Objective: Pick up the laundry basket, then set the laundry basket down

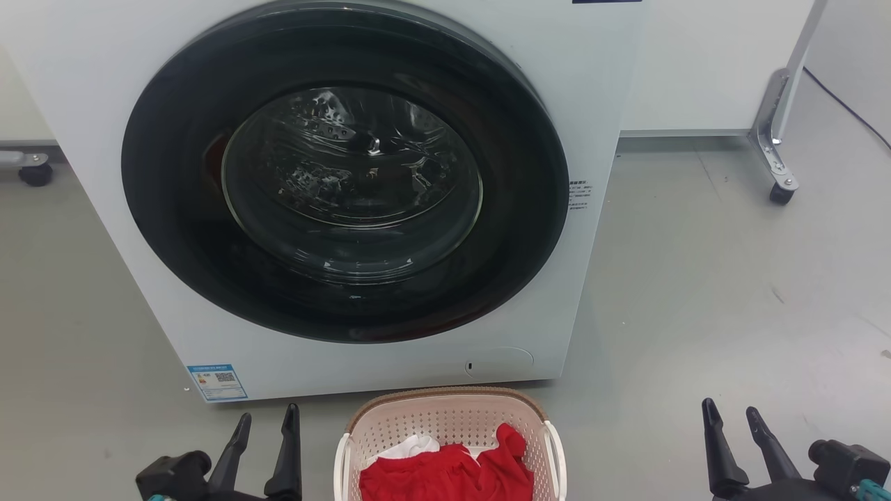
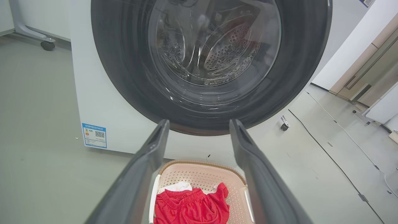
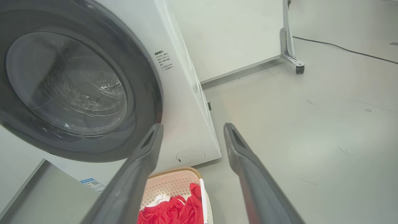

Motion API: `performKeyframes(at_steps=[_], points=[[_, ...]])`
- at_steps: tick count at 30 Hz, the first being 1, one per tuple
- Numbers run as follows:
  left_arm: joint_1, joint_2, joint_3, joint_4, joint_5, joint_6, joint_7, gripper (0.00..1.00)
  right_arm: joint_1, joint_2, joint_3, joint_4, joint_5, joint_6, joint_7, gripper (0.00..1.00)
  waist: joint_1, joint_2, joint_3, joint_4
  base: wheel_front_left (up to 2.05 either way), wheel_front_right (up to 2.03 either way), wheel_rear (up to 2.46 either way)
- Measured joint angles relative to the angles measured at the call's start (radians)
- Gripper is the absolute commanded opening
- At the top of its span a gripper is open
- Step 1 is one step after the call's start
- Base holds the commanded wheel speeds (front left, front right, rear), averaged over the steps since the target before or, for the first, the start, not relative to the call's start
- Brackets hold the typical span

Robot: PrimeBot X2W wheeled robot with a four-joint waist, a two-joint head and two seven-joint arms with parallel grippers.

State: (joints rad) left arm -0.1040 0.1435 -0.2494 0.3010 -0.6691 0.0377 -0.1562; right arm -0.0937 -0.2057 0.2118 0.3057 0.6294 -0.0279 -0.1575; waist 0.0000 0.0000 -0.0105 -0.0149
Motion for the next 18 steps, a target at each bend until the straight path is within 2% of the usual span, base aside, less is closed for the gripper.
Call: performKeyframes(at_steps=[18], points=[[0.0, 0.002, -0.025, 0.021, 0.231, 0.055, -0.067, 1.0, -0.02, -0.024, 0.062, 0.017, -0.236, -0.043, -0.066, 1.0, 0.0, 0.0, 0.0, -0.002, 0.0, 0.0, 0.0]])
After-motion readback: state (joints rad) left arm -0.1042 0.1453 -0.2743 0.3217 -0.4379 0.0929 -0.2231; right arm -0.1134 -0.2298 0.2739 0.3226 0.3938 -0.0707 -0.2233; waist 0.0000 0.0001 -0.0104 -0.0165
